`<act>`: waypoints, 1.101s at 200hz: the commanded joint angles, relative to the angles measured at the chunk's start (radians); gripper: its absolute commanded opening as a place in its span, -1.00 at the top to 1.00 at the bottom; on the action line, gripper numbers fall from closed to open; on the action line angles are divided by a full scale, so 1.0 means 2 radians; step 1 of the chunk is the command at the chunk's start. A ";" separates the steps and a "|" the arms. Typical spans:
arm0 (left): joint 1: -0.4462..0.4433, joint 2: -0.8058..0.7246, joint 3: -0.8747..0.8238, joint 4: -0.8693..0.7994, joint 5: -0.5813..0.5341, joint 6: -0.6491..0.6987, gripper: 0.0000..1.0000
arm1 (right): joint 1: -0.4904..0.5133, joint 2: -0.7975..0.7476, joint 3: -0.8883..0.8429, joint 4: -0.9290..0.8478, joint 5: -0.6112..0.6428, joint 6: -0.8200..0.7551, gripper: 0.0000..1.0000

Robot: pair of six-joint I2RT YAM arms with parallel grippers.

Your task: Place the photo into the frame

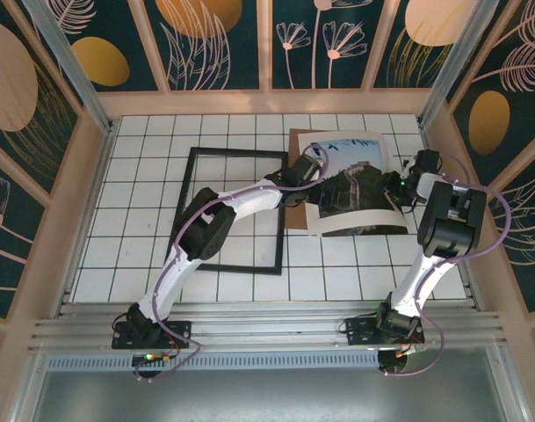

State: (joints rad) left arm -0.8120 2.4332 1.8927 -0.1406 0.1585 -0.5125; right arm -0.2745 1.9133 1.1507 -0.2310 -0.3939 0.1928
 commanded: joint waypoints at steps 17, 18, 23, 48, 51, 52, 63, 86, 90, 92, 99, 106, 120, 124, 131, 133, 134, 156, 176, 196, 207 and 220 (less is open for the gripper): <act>-0.001 0.013 0.008 -0.024 -0.002 0.013 -0.81 | 0.023 -0.004 -0.003 -0.019 0.040 -0.003 0.02; -0.001 0.013 0.007 -0.024 -0.002 0.013 -0.82 | 0.024 -0.004 -0.003 -0.019 0.042 -0.004 0.02; -0.001 0.013 0.007 -0.024 -0.002 0.013 -0.82 | 0.027 -0.002 0.000 -0.025 0.056 -0.006 0.05; -0.001 0.014 0.008 -0.023 -0.002 0.015 -0.82 | 0.046 0.011 0.011 -0.045 0.117 -0.017 0.20; -0.001 0.014 0.008 -0.023 -0.002 0.015 -0.82 | 0.048 0.013 0.013 -0.048 0.124 -0.018 0.22; -0.001 0.014 0.008 -0.023 -0.003 0.015 -0.82 | 0.048 0.013 0.014 -0.049 0.126 -0.018 0.22; -0.001 0.014 0.009 -0.023 -0.003 0.015 -0.82 | 0.056 0.018 0.020 -0.059 0.154 -0.023 0.31; -0.001 0.014 0.011 -0.023 -0.003 0.016 -0.83 | 0.072 0.025 0.033 -0.079 0.206 -0.033 0.44; -0.001 0.014 0.010 -0.023 -0.003 0.017 -0.82 | 0.075 0.026 0.036 -0.082 0.217 -0.033 0.46; -0.001 0.014 0.011 -0.023 -0.003 0.016 -0.82 | 0.076 0.027 0.037 -0.083 0.221 -0.033 0.47; -0.001 0.014 0.011 -0.023 -0.003 0.016 -0.82 | 0.080 0.028 0.041 -0.086 0.233 -0.036 0.50; -0.001 0.014 0.012 -0.023 -0.003 0.016 -0.83 | 0.083 0.029 0.044 -0.090 0.244 -0.038 0.53; -0.001 0.015 0.014 -0.023 -0.002 0.016 -0.82 | 0.091 0.032 0.050 -0.097 0.273 -0.043 0.58; -0.001 0.015 0.015 -0.023 -0.003 0.016 -0.83 | 0.093 0.033 0.053 -0.100 0.280 -0.045 0.60; -0.001 0.015 0.017 -0.024 -0.001 0.016 -0.83 | 0.098 0.036 0.057 -0.105 0.292 -0.047 0.63; -0.001 0.015 0.018 -0.024 -0.001 0.016 -0.83 | 0.098 0.036 0.058 -0.106 0.295 -0.048 0.64; -0.001 0.015 0.018 -0.024 -0.002 0.016 -0.83 | 0.098 0.037 0.059 -0.106 0.297 -0.048 0.64; -0.001 0.015 0.022 -0.025 0.000 0.018 -0.83 | 0.104 0.043 0.067 -0.115 0.324 -0.052 0.73; -0.001 0.016 0.026 -0.027 0.000 0.018 -0.82 | 0.110 0.043 0.073 -0.121 0.355 -0.055 0.78; -0.001 0.016 0.032 -0.029 0.000 0.018 -0.82 | 0.116 0.043 0.079 -0.128 0.377 -0.058 0.84; -0.001 0.015 0.037 -0.031 0.001 0.019 -0.83 | 0.119 0.043 0.082 -0.132 0.391 -0.060 0.87; -0.001 0.015 0.044 -0.033 0.001 0.020 -0.82 | 0.121 0.042 0.085 -0.135 0.400 -0.061 0.91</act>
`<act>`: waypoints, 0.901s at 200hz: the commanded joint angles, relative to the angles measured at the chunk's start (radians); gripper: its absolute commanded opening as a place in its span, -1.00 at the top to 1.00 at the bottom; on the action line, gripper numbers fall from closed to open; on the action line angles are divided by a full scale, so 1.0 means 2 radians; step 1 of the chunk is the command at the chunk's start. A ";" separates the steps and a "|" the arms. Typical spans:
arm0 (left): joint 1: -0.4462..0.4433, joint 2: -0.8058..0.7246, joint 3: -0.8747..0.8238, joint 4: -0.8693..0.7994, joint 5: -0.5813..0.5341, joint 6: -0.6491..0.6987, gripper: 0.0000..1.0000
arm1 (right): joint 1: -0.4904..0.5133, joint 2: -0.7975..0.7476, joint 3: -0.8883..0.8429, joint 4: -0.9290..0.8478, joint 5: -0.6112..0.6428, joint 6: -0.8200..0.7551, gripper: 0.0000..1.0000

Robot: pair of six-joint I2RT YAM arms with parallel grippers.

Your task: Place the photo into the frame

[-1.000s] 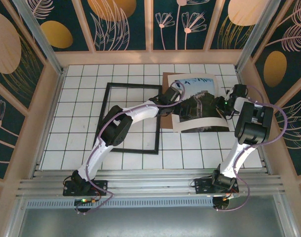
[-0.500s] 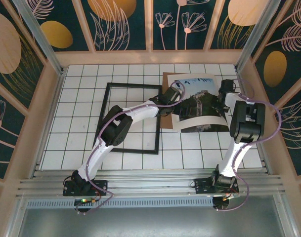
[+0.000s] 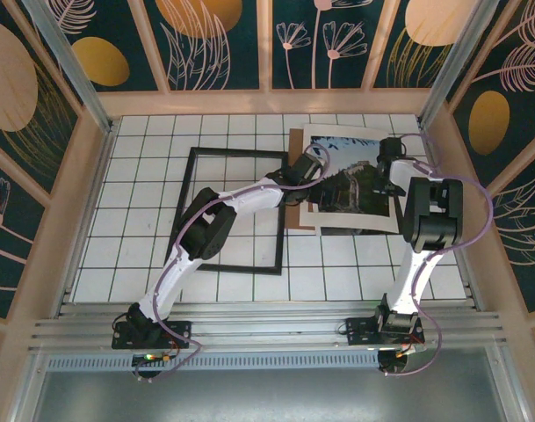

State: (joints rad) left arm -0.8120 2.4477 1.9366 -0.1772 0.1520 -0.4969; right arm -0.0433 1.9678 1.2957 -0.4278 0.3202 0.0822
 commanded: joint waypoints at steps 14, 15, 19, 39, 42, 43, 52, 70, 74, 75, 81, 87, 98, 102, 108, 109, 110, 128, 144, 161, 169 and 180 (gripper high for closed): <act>-0.001 0.007 0.033 -0.020 0.005 0.013 -0.83 | 0.006 0.013 0.013 -0.039 0.051 -0.006 0.95; -0.001 0.008 0.033 -0.020 0.006 0.013 -0.83 | 0.006 0.013 0.013 -0.039 0.052 -0.006 0.95; -0.001 0.007 0.037 -0.022 0.006 0.014 -0.83 | 0.006 0.013 0.013 -0.040 0.054 -0.006 0.96; -0.001 -0.003 0.049 -0.026 0.011 0.015 -0.84 | 0.007 0.008 0.012 -0.042 0.062 -0.006 1.00; -0.001 -0.004 0.050 -0.026 0.011 0.015 -0.84 | 0.007 0.007 0.012 -0.042 0.062 -0.006 1.00; -0.001 -0.006 0.050 -0.026 0.011 0.015 -0.84 | 0.008 0.008 0.012 -0.042 0.063 -0.006 1.00; -0.001 -0.014 0.050 -0.025 0.010 0.017 -0.85 | 0.008 0.004 0.011 -0.042 0.062 -0.005 1.00; -0.001 -0.038 0.041 -0.021 0.003 0.021 -0.87 | 0.010 -0.004 0.007 -0.039 0.059 -0.004 1.00; -0.001 -0.044 0.037 -0.020 0.000 0.022 -0.87 | 0.011 -0.006 0.006 -0.039 0.059 -0.004 1.00; -0.001 -0.045 0.035 -0.019 -0.001 0.023 -0.87 | 0.011 -0.006 0.006 -0.038 0.058 -0.004 1.00; -0.001 -0.055 0.028 -0.017 -0.007 0.025 -0.88 | 0.012 -0.009 0.004 -0.037 0.060 -0.004 1.00; -0.001 -0.064 0.021 -0.014 -0.012 0.027 -0.88 | 0.013 -0.012 0.003 -0.037 0.062 -0.004 1.00; 0.000 -0.080 0.008 -0.006 -0.021 0.030 -0.89 | 0.016 -0.015 0.003 -0.036 0.065 -0.004 1.00; 0.002 -0.085 0.004 -0.004 -0.023 0.030 -0.89 | 0.018 -0.016 0.003 -0.036 0.066 -0.003 1.00; 0.002 -0.090 0.001 0.000 -0.025 0.032 -0.89 | 0.020 -0.017 0.002 -0.036 0.066 -0.003 1.00; 0.002 -0.091 0.001 0.000 -0.025 0.032 -0.89 | 0.021 -0.017 0.002 -0.036 0.066 -0.004 1.00; 0.002 -0.092 0.001 0.001 -0.025 0.033 -0.89 | 0.021 -0.017 0.002 -0.035 0.066 -0.004 1.00; 0.007 -0.097 0.005 0.003 -0.035 0.042 -0.90 | 0.029 -0.018 0.001 -0.035 0.070 -0.004 1.00; 0.014 -0.094 0.015 -0.003 -0.048 0.043 -0.91 | 0.034 -0.020 0.000 -0.033 0.068 -0.003 1.00; 0.028 -0.088 0.023 -0.008 -0.050 0.028 -0.91 | 0.038 -0.022 -0.001 -0.032 0.069 -0.002 1.00; 0.036 -0.085 0.023 -0.007 -0.044 0.018 -0.90 | 0.038 -0.024 -0.003 -0.031 0.066 -0.001 1.00; 0.048 -0.080 0.024 -0.007 -0.027 0.004 -0.90 | 0.040 -0.026 -0.004 -0.030 0.064 -0.001 1.00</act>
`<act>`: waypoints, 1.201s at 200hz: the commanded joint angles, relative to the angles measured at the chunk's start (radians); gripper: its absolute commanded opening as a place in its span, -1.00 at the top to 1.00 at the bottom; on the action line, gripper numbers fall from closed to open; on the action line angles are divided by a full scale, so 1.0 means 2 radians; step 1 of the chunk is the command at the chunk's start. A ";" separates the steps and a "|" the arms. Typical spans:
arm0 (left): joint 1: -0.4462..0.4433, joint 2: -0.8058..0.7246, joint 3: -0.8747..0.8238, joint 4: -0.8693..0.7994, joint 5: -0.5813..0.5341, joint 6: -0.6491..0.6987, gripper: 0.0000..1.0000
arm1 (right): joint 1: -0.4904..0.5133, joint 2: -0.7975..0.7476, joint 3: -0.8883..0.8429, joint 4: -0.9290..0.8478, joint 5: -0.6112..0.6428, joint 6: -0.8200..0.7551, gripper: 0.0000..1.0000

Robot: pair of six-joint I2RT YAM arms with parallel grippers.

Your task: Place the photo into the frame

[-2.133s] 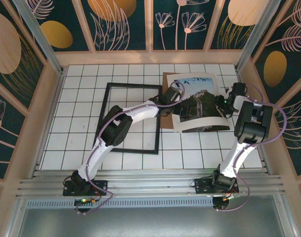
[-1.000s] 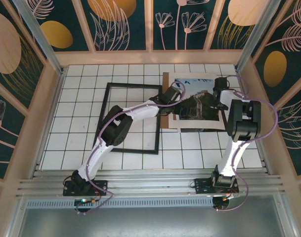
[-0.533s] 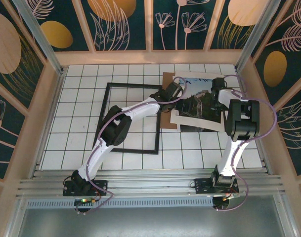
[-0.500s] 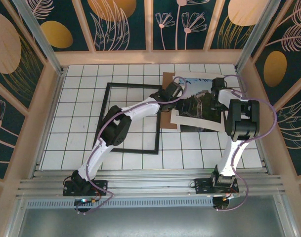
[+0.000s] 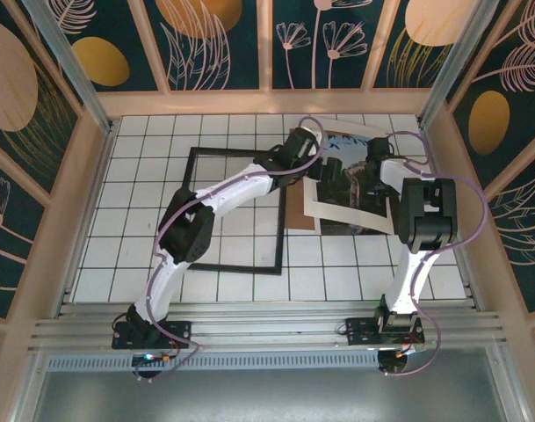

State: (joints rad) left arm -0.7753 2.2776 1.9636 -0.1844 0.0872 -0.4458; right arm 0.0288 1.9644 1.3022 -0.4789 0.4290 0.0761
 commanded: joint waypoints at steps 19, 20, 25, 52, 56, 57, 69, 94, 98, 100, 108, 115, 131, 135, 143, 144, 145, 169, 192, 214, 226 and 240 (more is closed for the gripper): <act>0.043 0.018 0.015 -0.001 0.038 -0.042 -0.89 | 0.007 -0.026 -0.008 -0.004 0.005 0.003 1.00; 0.044 0.019 0.015 -0.001 0.039 -0.043 -0.89 | 0.007 -0.026 -0.008 -0.004 0.005 0.003 1.00; 0.046 0.022 0.016 -0.001 0.046 -0.049 -0.89 | 0.008 -0.026 -0.008 -0.004 0.004 0.003 1.00; 0.054 0.033 0.014 0.003 0.060 -0.069 -0.89 | 0.010 -0.025 -0.007 -0.004 0.004 0.003 1.00; 0.055 0.034 0.014 0.004 0.061 -0.072 -0.89 | 0.011 -0.025 -0.007 -0.004 0.004 0.003 1.00; 0.055 0.034 0.014 0.004 0.062 -0.073 -0.89 | 0.011 -0.026 -0.007 -0.004 0.004 0.003 1.00; 0.059 0.041 0.014 0.008 0.069 -0.081 -0.88 | 0.012 -0.027 -0.006 -0.004 0.002 0.004 1.00; 0.068 0.058 0.018 0.017 0.092 -0.102 -0.82 | 0.014 -0.031 -0.005 -0.006 0.002 0.004 1.00; 0.069 0.061 0.019 0.018 0.096 -0.106 -0.80 | 0.015 -0.031 -0.005 -0.006 0.001 0.004 1.00; 0.070 0.062 0.020 0.018 0.098 -0.107 -0.80 | 0.015 -0.031 -0.005 -0.006 0.001 0.004 1.00; 0.071 0.068 0.023 0.020 0.105 -0.111 -0.79 | 0.015 -0.033 -0.005 -0.006 0.001 0.004 1.00; 0.072 0.072 0.024 0.021 0.108 -0.114 -0.78 | 0.015 -0.035 -0.005 -0.006 0.000 0.004 1.00; 0.073 0.082 0.030 0.027 0.122 -0.120 -0.73 | 0.017 -0.037 -0.005 -0.007 0.000 0.004 1.00; 0.074 0.084 0.032 0.028 0.126 -0.122 -0.72 | 0.018 -0.038 -0.005 -0.007 0.001 0.004 1.00; 0.074 0.088 0.035 0.034 0.137 -0.126 -0.67 | 0.019 -0.038 -0.005 -0.007 0.001 0.003 1.00; 0.074 0.088 0.036 0.035 0.138 -0.126 -0.67 | 0.019 -0.038 -0.005 -0.007 0.001 0.003 1.00; 0.074 0.089 0.036 0.036 0.139 -0.126 -0.67 | 0.019 -0.039 -0.005 -0.007 0.002 0.004 1.00; 0.078 0.097 0.043 0.052 0.156 -0.137 -0.50 | 0.021 -0.040 -0.006 -0.007 0.002 0.003 1.00; 0.086 0.096 0.039 0.063 0.168 -0.144 -0.34 | 0.021 -0.041 -0.010 -0.007 0.004 0.003 1.00; 0.092 0.092 0.034 0.075 0.182 -0.148 -0.23 | 0.022 -0.040 -0.012 -0.005 0.006 0.002 1.00; 0.093 0.091 0.033 0.078 0.186 -0.147 -0.17 | 0.023 -0.039 -0.012 -0.004 0.007 0.002 1.00; 0.094 0.089 0.033 0.081 0.191 -0.147 -0.08 | 0.024 -0.037 -0.013 -0.005 0.009 0.002 1.00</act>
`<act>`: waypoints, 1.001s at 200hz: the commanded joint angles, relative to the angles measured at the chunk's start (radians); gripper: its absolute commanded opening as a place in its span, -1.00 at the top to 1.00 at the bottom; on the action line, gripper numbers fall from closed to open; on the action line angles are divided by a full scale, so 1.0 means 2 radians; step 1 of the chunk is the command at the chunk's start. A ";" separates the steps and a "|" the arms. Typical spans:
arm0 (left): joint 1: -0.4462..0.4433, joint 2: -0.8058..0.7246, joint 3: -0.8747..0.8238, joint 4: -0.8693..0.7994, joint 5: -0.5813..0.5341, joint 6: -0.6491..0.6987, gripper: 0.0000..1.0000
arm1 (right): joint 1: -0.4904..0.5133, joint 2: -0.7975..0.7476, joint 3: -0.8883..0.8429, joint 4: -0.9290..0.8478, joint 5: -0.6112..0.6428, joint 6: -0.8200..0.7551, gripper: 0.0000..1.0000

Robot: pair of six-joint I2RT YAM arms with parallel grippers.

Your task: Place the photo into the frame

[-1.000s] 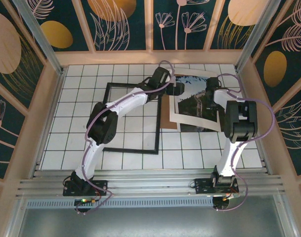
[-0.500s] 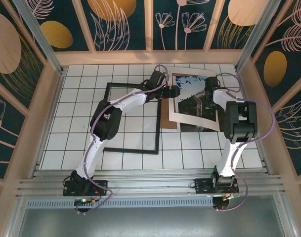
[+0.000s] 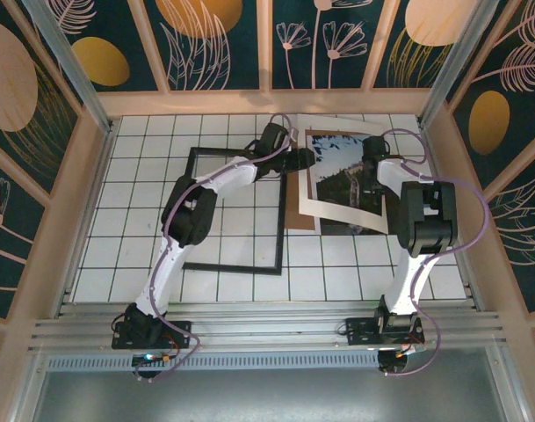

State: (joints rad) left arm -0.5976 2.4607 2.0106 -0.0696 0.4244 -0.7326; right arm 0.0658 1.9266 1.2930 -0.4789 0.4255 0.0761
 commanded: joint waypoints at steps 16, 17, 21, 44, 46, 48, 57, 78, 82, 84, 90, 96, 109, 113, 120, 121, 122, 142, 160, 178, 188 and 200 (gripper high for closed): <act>0.007 -0.004 0.008 0.027 0.026 -0.004 0.05 | 0.005 -0.017 -0.010 -0.004 0.013 0.002 1.00; 0.007 -0.004 0.009 0.027 0.026 -0.003 0.06 | 0.005 -0.017 -0.010 -0.004 0.013 0.002 1.00; 0.008 -0.004 0.008 0.027 0.026 -0.004 0.09 | 0.005 -0.016 -0.010 -0.004 0.013 0.002 1.00; 0.010 -0.004 0.008 0.031 0.031 -0.006 0.29 | 0.006 -0.016 -0.010 -0.004 0.015 0.002 1.00; 0.010 -0.003 0.008 0.032 0.032 -0.007 0.31 | 0.006 -0.017 -0.010 -0.004 0.016 0.002 1.00; 0.010 -0.003 0.007 0.032 0.033 -0.007 0.33 | 0.006 -0.016 -0.010 -0.004 0.015 0.002 1.00; 0.010 -0.003 0.007 0.034 0.037 -0.008 0.41 | 0.007 -0.018 -0.010 -0.004 0.016 0.002 1.00; 0.010 -0.007 0.006 0.035 0.046 -0.009 0.66 | 0.008 -0.021 -0.008 -0.005 0.018 0.003 1.00; 0.010 -0.008 0.004 0.036 0.047 -0.010 0.71 | 0.009 -0.022 -0.007 -0.005 0.018 0.003 1.00; 0.010 -0.009 0.004 0.036 0.048 -0.010 0.73 | 0.009 -0.023 -0.007 -0.005 0.018 0.004 1.00; 0.010 -0.013 0.001 0.037 0.052 -0.010 0.81 | 0.010 -0.025 -0.007 -0.006 0.018 0.003 1.00; 0.010 -0.018 -0.004 0.041 0.056 -0.011 0.87 | 0.010 -0.028 -0.005 -0.007 0.019 0.003 1.00; 0.010 -0.034 -0.019 0.049 0.067 -0.014 1.00 | 0.010 -0.038 -0.007 -0.006 0.020 0.004 1.00; 0.010 -0.040 -0.025 0.052 0.071 -0.015 1.00 | 0.011 -0.042 -0.007 -0.006 0.020 0.004 0.96; 0.010 -0.051 -0.037 0.056 0.080 -0.017 1.00 | 0.011 -0.052 -0.009 -0.006 0.015 0.006 0.87; 0.010 -0.053 -0.038 0.056 0.081 -0.018 1.00 | 0.012 -0.053 -0.009 -0.006 0.015 0.006 0.84; 0.010 -0.055 -0.040 0.057 0.082 -0.018 1.00 | 0.012 -0.055 -0.008 -0.005 0.014 0.006 0.84; 0.010 -0.097 -0.085 0.073 0.106 -0.026 1.00 | 0.015 -0.101 -0.021 0.009 -0.016 0.014 0.40; 0.010 -0.136 -0.123 0.071 0.122 -0.022 1.00 | 0.017 -0.155 -0.037 0.038 -0.075 0.026 0.10; 0.010 -0.175 -0.156 0.056 0.135 -0.011 1.00 | 0.017 -0.205 -0.053 0.078 -0.151 0.037 -0.13; 0.011 -0.195 -0.171 0.037 0.140 0.001 1.00 | 0.020 -0.231 -0.065 0.108 -0.192 0.041 -0.20; 0.011 -0.219 -0.181 0.007 0.140 0.022 1.00 | 0.024 -0.256 -0.079 0.146 -0.225 0.048 -0.27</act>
State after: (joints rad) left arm -0.5804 2.1353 1.6863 0.0105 0.6506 -0.7605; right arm 0.0944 1.5135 1.1893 -0.3580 0.1890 0.1284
